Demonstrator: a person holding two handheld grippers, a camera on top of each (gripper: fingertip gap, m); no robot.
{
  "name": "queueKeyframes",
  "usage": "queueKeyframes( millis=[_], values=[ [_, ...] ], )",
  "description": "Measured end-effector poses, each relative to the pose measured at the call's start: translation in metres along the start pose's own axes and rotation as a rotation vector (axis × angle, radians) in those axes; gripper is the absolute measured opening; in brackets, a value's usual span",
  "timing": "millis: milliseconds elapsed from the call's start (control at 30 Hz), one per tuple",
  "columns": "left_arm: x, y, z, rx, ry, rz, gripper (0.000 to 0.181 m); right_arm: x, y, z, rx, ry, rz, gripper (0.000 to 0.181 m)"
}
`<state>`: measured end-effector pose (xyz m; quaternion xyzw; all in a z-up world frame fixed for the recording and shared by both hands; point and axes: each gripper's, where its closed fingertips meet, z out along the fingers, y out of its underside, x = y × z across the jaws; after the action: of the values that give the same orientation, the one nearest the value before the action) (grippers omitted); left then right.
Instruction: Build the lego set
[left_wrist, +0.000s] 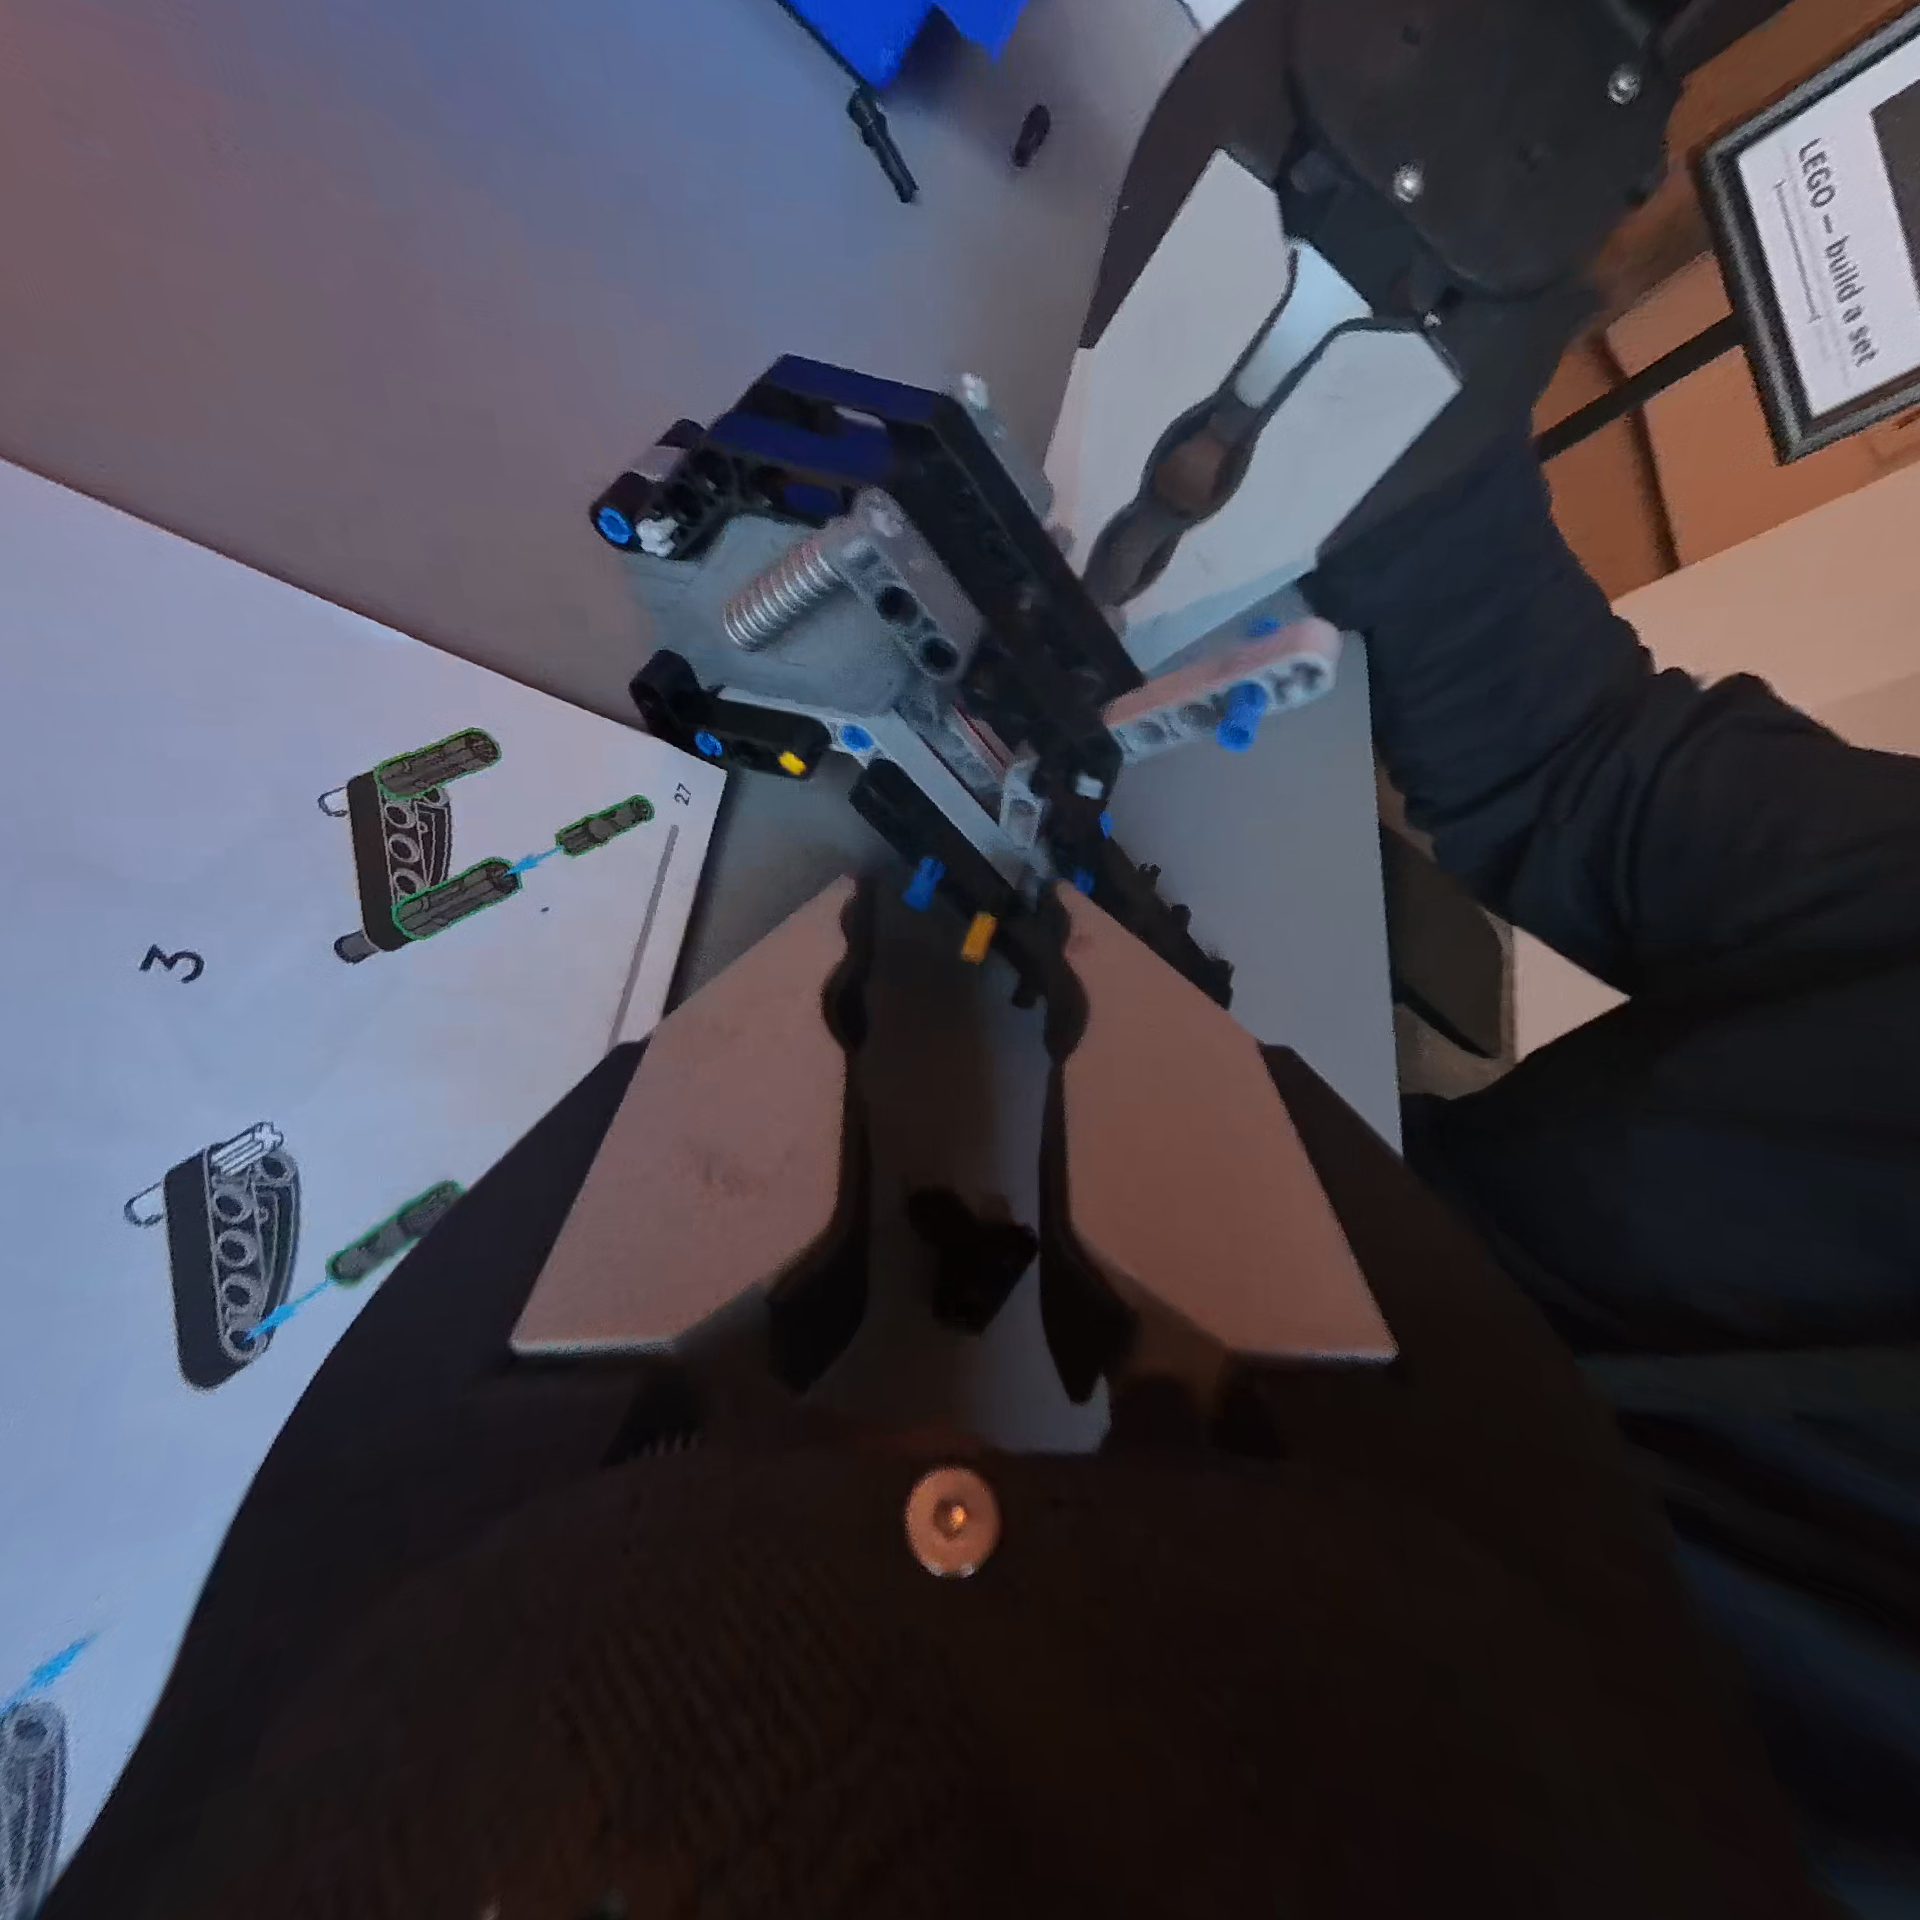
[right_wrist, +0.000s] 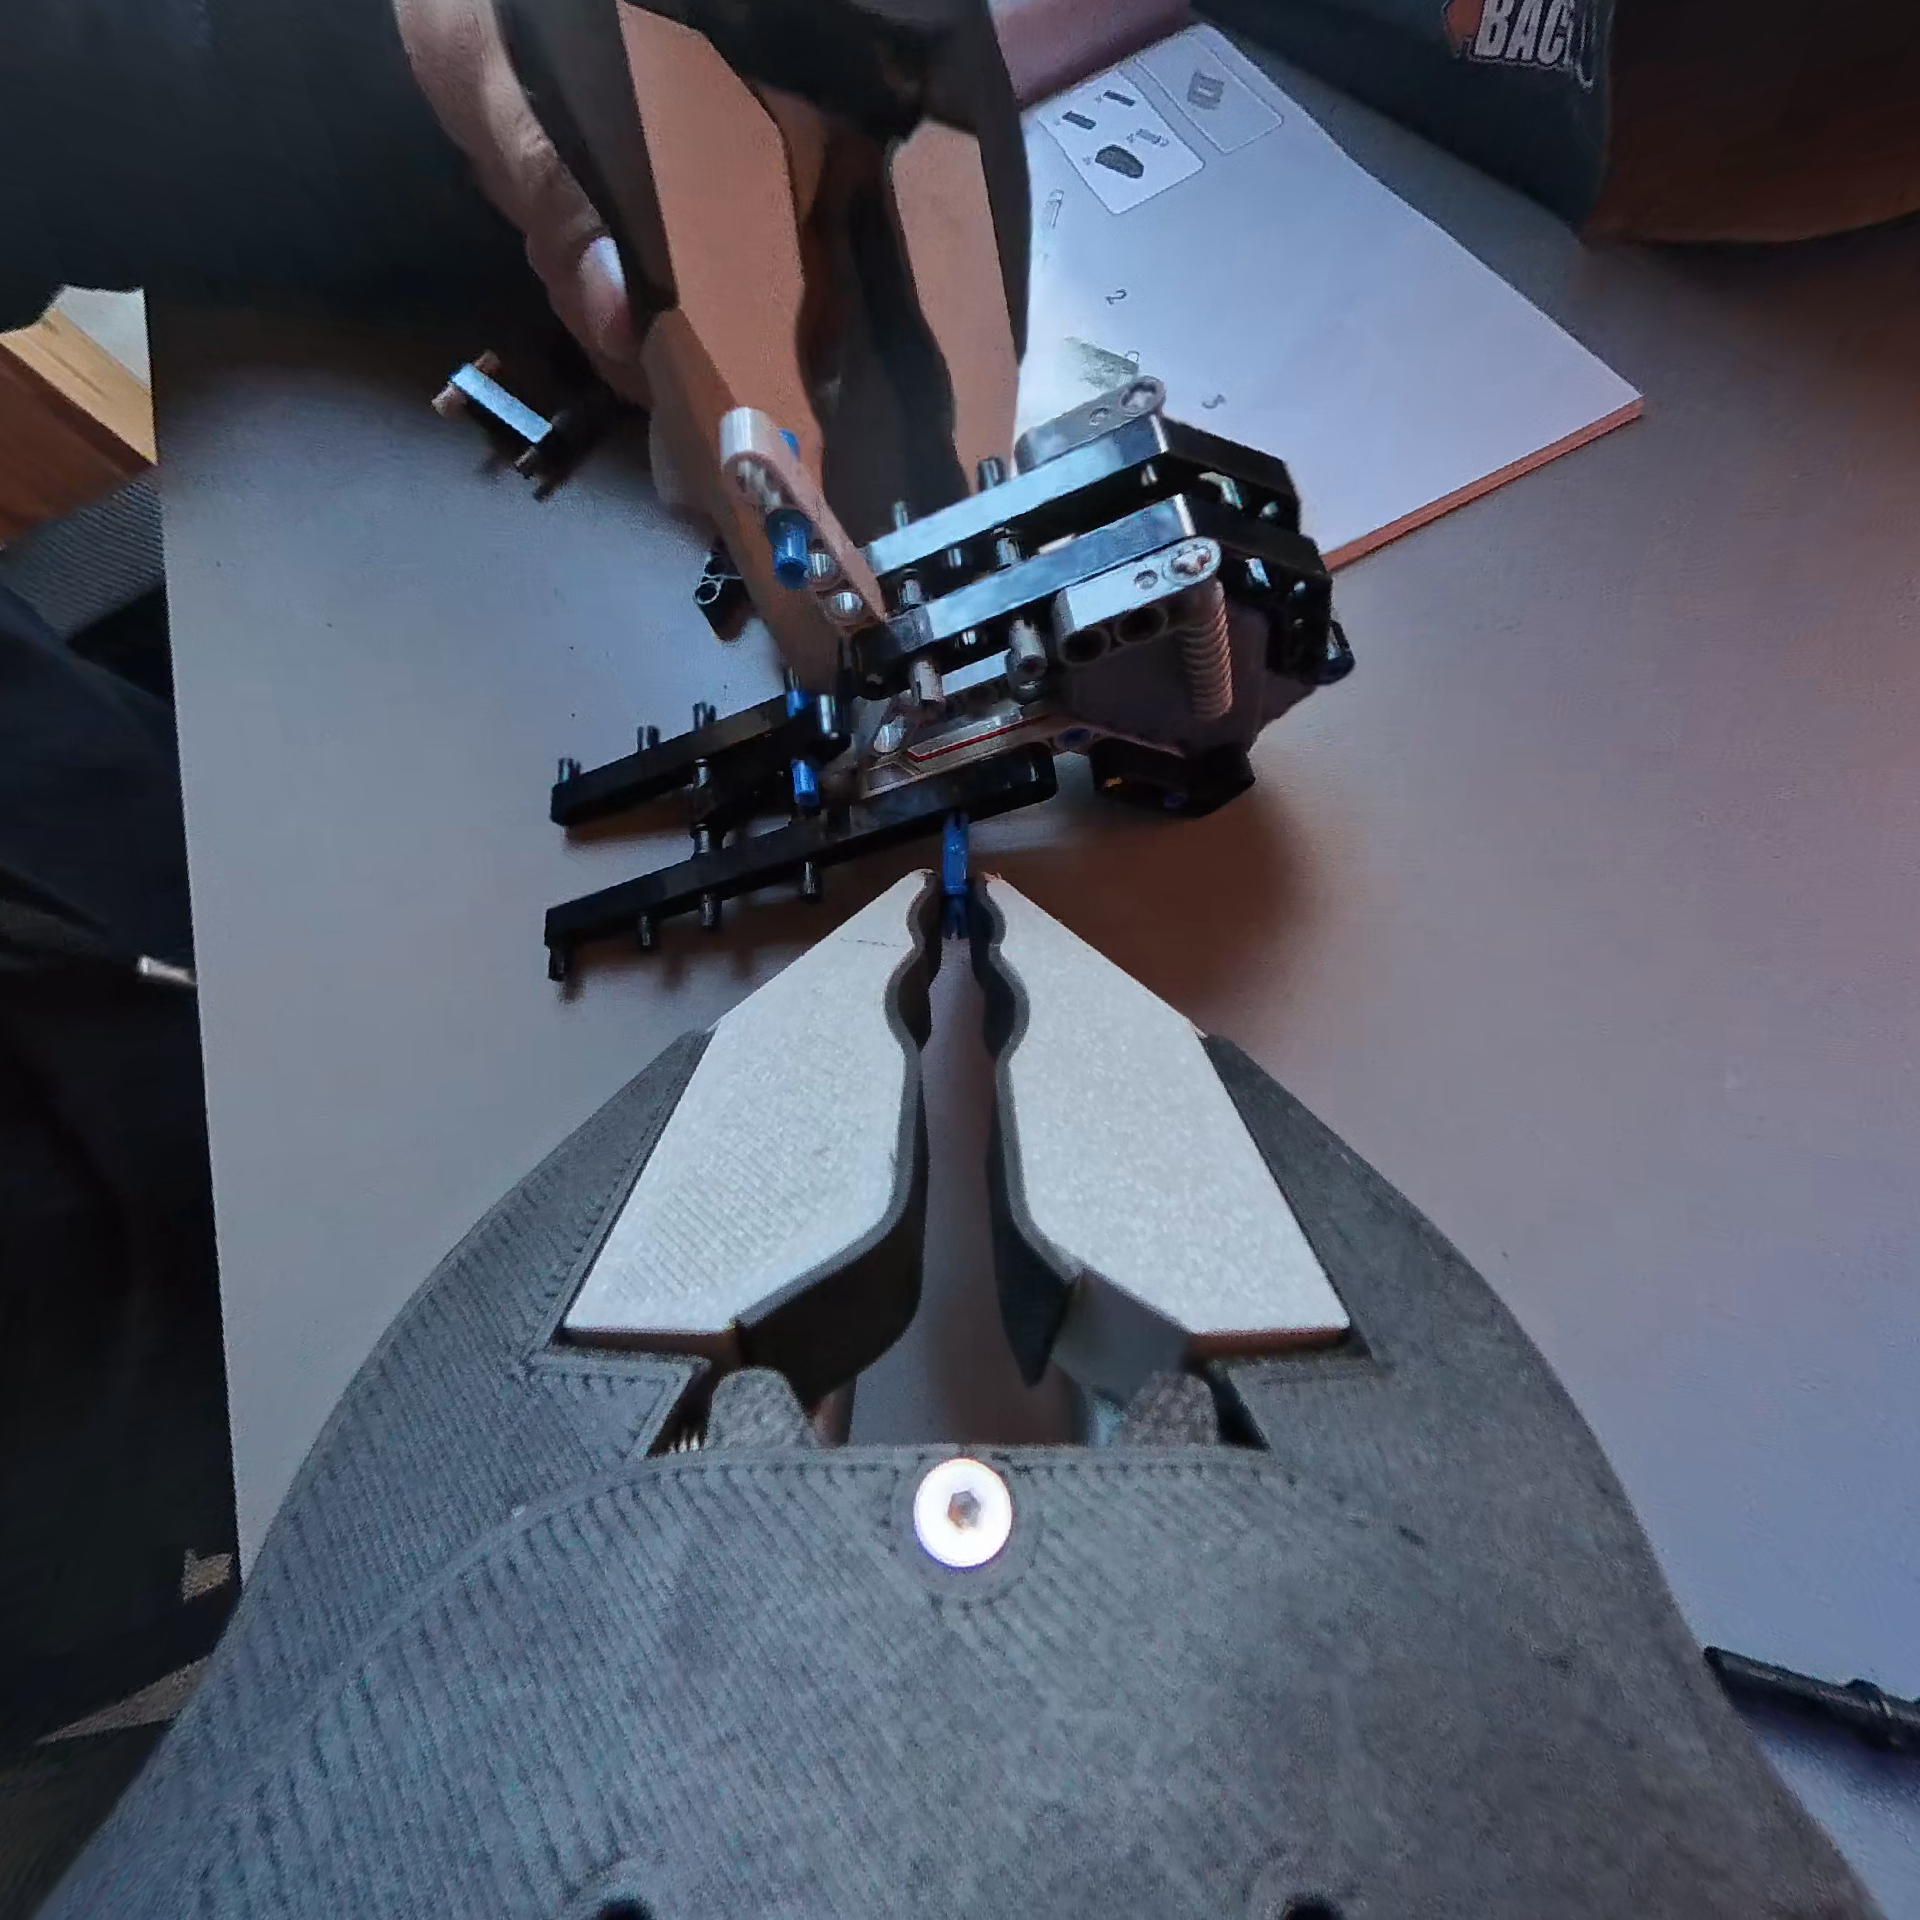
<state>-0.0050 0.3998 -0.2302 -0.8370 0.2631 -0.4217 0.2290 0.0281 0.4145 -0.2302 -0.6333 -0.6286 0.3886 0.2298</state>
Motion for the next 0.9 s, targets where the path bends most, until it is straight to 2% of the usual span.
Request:
queueKeyframes(
  millis=[200,300,567,733,900],
  values=[
    [0.005,-0.0011,0.004,-0.008,0.075,-0.046,0.026,-0.0021,-0.0001,-0.0004,0.002,-0.003,-0.024,0.002],
    [0.0038,0.0003,0.0049,-0.017,0.074,-0.053,0.02,-0.0015,0.0011,0.0009,-0.017,0.004,-0.082,0.002],
    [0.0063,-0.0007,0.0034,-0.029,0.153,-0.103,0.017,-0.0019,0.0009,0.0013,-0.026,0.013,-0.187,0.001],
    [0.0047,-0.0001,0.0035,-0.04,0.15,-0.101,0.017,-0.0003,-0.0006,0.0007,-0.03,0.088,-0.288,0.001],
    [0.0059,0.0021,0.0023,-0.057,0.164,-0.09,0.02,-0.0028,-0.0009,0.0014,-0.021,0.08,-0.298,0.001]
  ],
)
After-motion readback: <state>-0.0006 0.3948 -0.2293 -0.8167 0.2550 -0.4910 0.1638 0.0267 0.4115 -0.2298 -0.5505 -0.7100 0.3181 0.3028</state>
